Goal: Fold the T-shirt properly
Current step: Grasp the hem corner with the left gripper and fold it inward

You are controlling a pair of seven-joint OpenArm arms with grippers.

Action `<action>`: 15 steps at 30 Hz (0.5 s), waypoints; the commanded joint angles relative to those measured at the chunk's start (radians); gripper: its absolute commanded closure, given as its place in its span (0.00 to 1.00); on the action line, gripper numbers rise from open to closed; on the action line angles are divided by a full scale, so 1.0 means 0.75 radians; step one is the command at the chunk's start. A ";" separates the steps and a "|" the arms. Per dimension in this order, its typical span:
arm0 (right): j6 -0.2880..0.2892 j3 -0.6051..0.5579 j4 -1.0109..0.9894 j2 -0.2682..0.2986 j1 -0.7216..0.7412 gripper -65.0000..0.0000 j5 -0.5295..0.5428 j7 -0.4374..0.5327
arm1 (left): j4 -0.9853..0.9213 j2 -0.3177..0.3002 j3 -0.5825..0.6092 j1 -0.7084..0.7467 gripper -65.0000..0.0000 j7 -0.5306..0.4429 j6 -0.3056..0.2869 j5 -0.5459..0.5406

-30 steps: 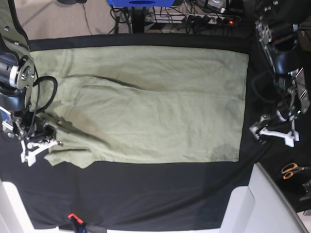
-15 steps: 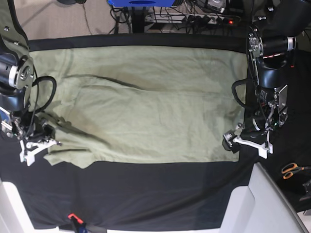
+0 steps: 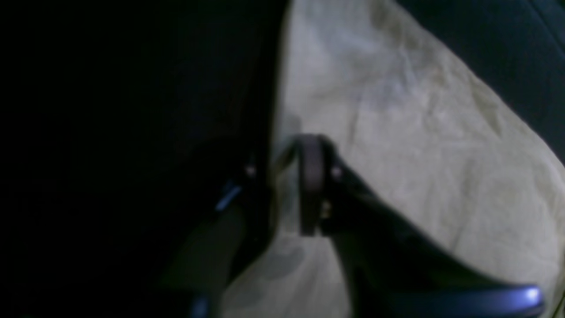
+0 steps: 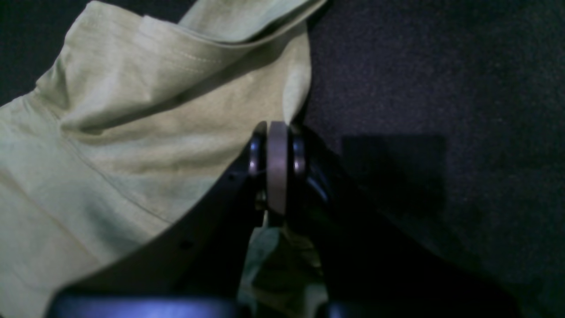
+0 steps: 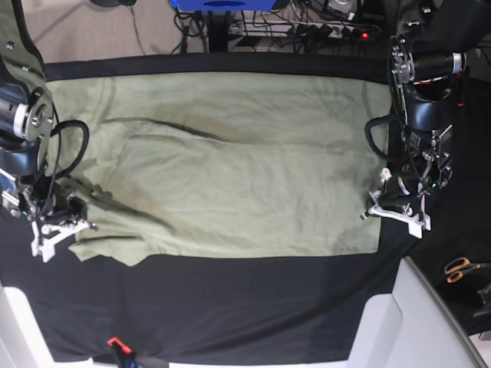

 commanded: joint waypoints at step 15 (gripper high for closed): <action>0.007 0.000 0.022 0.020 0.024 1.00 0.010 0.019 | 0.243 -0.046 -0.003 0.171 1.00 0.134 0.029 0.031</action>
